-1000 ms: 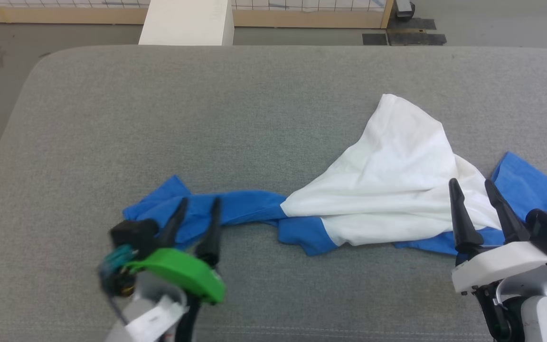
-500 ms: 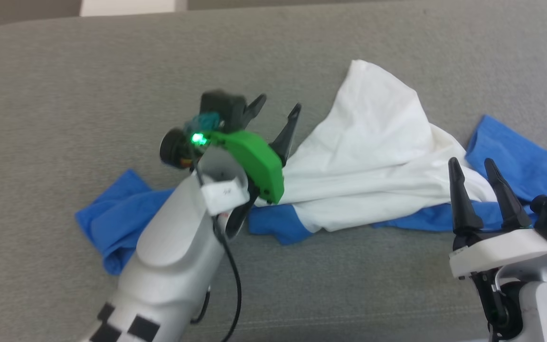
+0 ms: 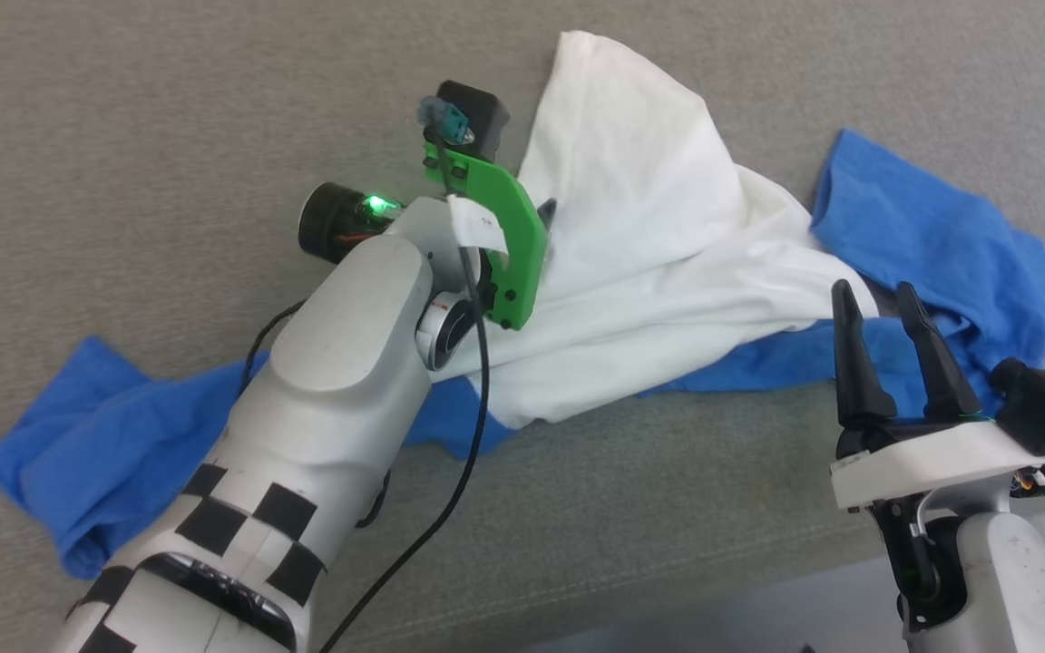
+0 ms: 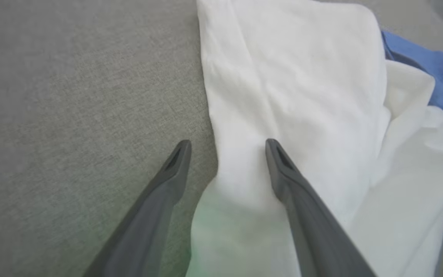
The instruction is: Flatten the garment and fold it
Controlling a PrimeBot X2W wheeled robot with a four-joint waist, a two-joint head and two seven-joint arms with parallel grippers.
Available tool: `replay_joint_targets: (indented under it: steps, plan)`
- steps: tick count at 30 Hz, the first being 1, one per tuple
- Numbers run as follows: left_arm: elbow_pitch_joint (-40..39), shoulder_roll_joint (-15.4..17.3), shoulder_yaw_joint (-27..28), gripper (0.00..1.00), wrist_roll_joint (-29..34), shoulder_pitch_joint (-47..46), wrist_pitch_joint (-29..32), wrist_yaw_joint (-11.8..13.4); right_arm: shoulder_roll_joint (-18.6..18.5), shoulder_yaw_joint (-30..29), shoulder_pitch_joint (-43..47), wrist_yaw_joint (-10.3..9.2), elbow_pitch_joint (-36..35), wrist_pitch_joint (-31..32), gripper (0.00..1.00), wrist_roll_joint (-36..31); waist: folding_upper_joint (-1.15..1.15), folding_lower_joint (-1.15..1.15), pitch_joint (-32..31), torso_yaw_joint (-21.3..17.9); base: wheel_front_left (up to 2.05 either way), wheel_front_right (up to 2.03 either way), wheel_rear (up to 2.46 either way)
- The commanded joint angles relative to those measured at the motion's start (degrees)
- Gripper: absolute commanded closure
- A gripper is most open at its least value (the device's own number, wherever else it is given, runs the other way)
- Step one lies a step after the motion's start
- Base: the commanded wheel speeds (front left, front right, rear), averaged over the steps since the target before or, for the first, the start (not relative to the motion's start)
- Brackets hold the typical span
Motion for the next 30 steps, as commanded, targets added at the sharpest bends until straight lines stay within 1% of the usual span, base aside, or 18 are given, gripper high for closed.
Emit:
replay_joint_targets:
  steps: [1, 6, 9, 10, 11, 12, 16, 19, 23, 24, 25, 27, 30]
  plan:
    - [1.4, -0.1, -0.9, 0.0, 0.4, -1.2, 1.9, 0.7, 0.0, 0.3, -1.1, -0.09, 0.4, -0.7, 0.0, 0.5, 0.0, 0.0, 2.7, -2.6, 0.0, 0.0, 0.0]
    - [5.9, 0.7, -4.6, 0.0, 3.2, -2.7, 8.9, 2.0, 0.0, 0.8, -1.9, -0.09, 1.7, -1.8, 0.0, 1.0, 0.0, 0.0, 3.4, -3.2, 0.0, 0.0, 0.0]
    - [7.7, 1.4, -6.4, 0.0, 4.2, -3.0, 12.8, 1.8, 0.0, 1.0, -2.2, -0.09, 2.3, -2.3, 0.0, 1.3, 0.0, 0.0, 3.5, -3.3, 0.0, 0.0, 0.0]
    - [7.5, 1.6, -6.3, 0.46, 4.1, -3.2, 12.9, 1.7, 0.0, 1.0, -2.3, -0.09, 2.5, -2.4, 0.0, 1.4, 0.0, 0.0, 3.6, -3.3, 0.0, 0.0, 0.0]
    - [7.0, 1.8, -5.9, 0.89, 3.9, -3.4, 12.0, 1.9, 0.0, 1.0, -2.3, -0.09, 2.6, -2.6, 0.0, 1.4, 0.0, 0.0, 3.6, -3.3, 0.0, 0.0, 0.0]
    - [6.6, 2.3, -5.6, 1.0, 3.8, -3.7, 11.1, 2.0, 0.0, 1.0, -2.4, -0.09, 2.7, -2.7, 0.0, 1.5, 0.0, 0.0, 3.6, -3.2, 0.0, 0.0, 0.0]
    - [4.1, 4.0, -3.7, 1.0, 2.9, -4.7, 6.7, 1.9, 0.0, 0.6, -2.5, -0.09, 3.3, -2.9, 0.0, 1.3, 0.0, 0.0, 3.3, -2.7, 0.0, 0.0, 0.0]
    - [1.6, 6.1, -1.3, 1.0, 2.2, -5.4, 2.1, 2.6, 0.0, 0.4, -2.6, -0.09, 3.5, -3.0, 0.0, 1.1, 0.0, 0.0, 2.6, -2.1, 0.0, 0.0, 0.0]
    - [-1.1, 10.9, 2.2, 1.0, 1.6, -6.4, -3.5, 3.7, 0.0, 0.7, -2.8, -0.09, 3.3, -2.8, 0.0, 0.8, 0.0, 0.0, 1.8, -1.5, 0.0, 0.0, 0.0]
    - [-1.8, 13.7, 3.6, 1.0, 1.6, -6.5, -5.3, 4.4, 0.0, 0.7, -2.8, -0.09, 3.2, -2.7, 0.0, 0.7, 0.0, 0.0, 1.5, -1.2, 0.0, 0.0, 0.0]
    - [-2.0, 15.3, 4.5, 1.0, 1.6, -6.5, -6.3, 5.0, 0.0, 0.7, -2.7, -0.09, 3.2, -2.6, 0.0, 0.6, 0.0, 0.0, 1.3, -1.1, 0.0, 0.0, 0.0]
    - [-1.7, 18.1, 5.9, 1.0, 1.8, -6.1, -7.7, 6.5, 0.0, 0.8, -2.7, -0.09, 3.1, -2.4, 0.0, 0.5, 0.0, 0.0, 1.0, -1.0, 0.0, 0.0, 0.0]
    - [-0.7, 21.3, 7.8, 1.0, 1.8, -4.8, -9.2, 9.2, 0.0, 1.0, -2.6, -0.09, 3.1, -2.2, 0.0, 0.4, 0.0, 0.0, 0.7, -0.9, 0.0, 0.0, 0.0]
